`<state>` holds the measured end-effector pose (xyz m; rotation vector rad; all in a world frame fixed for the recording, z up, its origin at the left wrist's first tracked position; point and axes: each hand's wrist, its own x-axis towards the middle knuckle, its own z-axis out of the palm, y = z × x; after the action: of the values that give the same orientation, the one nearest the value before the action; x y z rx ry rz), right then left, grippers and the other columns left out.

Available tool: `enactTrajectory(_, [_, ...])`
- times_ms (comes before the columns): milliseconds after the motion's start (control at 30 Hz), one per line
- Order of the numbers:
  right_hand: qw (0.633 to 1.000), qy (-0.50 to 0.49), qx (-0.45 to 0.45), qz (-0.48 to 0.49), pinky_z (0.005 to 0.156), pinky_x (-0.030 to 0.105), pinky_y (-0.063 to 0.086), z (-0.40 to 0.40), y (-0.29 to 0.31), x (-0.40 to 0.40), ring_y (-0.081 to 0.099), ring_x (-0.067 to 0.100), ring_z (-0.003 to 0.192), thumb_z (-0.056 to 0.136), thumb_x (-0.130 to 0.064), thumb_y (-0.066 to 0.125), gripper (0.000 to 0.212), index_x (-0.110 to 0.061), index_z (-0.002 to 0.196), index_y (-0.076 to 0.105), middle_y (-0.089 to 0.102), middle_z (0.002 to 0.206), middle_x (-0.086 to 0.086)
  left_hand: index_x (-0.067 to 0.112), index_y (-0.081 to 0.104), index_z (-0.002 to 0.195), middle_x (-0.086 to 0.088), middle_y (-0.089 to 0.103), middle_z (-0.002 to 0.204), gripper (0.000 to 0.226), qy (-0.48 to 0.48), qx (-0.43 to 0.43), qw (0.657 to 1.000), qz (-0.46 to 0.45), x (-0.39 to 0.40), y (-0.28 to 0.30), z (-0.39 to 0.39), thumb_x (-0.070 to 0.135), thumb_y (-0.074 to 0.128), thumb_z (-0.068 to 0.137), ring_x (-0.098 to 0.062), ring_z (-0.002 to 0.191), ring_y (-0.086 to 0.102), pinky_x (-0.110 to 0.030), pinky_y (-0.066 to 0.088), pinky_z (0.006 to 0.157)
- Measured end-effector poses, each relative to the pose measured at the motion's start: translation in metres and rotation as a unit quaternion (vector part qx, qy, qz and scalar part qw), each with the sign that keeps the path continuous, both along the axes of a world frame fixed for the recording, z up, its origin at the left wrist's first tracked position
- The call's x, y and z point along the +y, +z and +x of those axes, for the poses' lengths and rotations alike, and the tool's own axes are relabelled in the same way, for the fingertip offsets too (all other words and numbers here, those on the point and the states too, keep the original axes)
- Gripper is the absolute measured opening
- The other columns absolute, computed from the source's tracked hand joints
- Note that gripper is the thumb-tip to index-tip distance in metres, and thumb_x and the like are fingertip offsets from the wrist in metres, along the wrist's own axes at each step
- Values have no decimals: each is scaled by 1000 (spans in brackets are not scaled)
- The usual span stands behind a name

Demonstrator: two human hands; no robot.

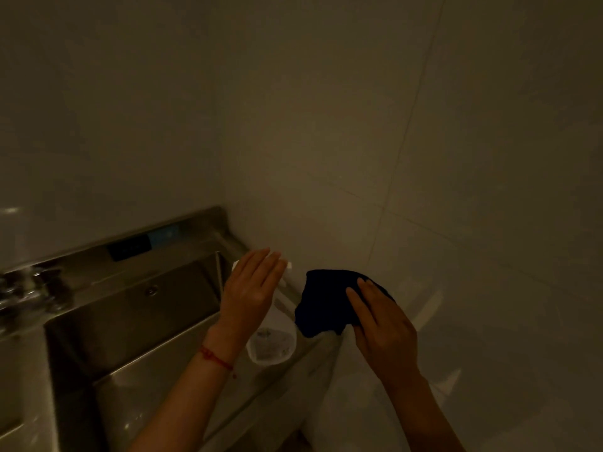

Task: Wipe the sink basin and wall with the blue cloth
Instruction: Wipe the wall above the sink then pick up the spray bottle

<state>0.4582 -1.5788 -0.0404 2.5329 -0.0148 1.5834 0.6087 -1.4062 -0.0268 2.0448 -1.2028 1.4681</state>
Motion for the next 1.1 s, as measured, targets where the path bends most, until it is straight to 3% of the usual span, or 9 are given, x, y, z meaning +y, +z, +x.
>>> enactTrajectory(133, [999,52,-3,11,77,38,57,11,2,17,67,29,95,97,-11,40,31,-1,101,69,68,106,19,-1,77,91,-19,75,96,29,44,5,999,11,31,4,-13,3,49,82,-33,91,72,-49,53,86])
enactTrajectory(233, [997,80,-10,17,75,38,57,19,1,33,67,29,95,89,-5,52,22,-1,102,69,67,106,19,-2,76,90,-19,75,95,29,73,7,997,19,56,7,-20,4,50,80,-34,90,72,-51,54,83])
enactTrajectory(500, [989,148,0,5,72,39,58,42,5,82,67,30,95,85,-1,52,25,-1,103,68,67,107,19,-1,77,91,-18,75,96,27,154,11,988,20,125,8,-31,1,53,79,-34,92,72,-50,54,85])
enactTrajectory(600, [985,174,0,12,70,39,59,52,7,104,67,30,94,72,4,65,30,0,102,69,68,106,19,-1,77,93,-18,74,99,29,180,11,983,16,153,8,-32,-3,52,78,-34,94,71,-50,53,87])
enactTrajectory(700, [979,204,-4,16,73,39,58,61,9,130,67,30,95,79,-1,57,26,0,102,68,67,107,19,1,76,95,-18,74,101,30,208,14,978,17,183,8,-35,-2,53,77,-33,97,70,-49,51,89])
enactTrajectory(800, [973,229,13,17,78,43,56,66,8,158,65,32,99,77,2,58,31,1,107,66,65,111,20,1,75,97,-17,74,102,26,236,16,971,20,216,7,-39,-3,60,76,-33,97,70,-49,51,90])
enactTrajectory(933, [963,259,62,31,80,45,55,70,9,201,62,34,104,57,10,78,55,2,110,64,64,114,21,2,75,97,-16,74,103,26,262,16,965,16,263,7,-47,-4,62,76,-32,98,70,-47,50,93])
enactTrajectory(1100, [956,282,73,28,84,45,51,72,11,267,63,33,104,55,11,77,57,1,110,64,65,113,20,4,76,95,-15,74,100,36,285,38,958,13,326,11,-62,-4,81,61,-30,95,71,-46,51,91])
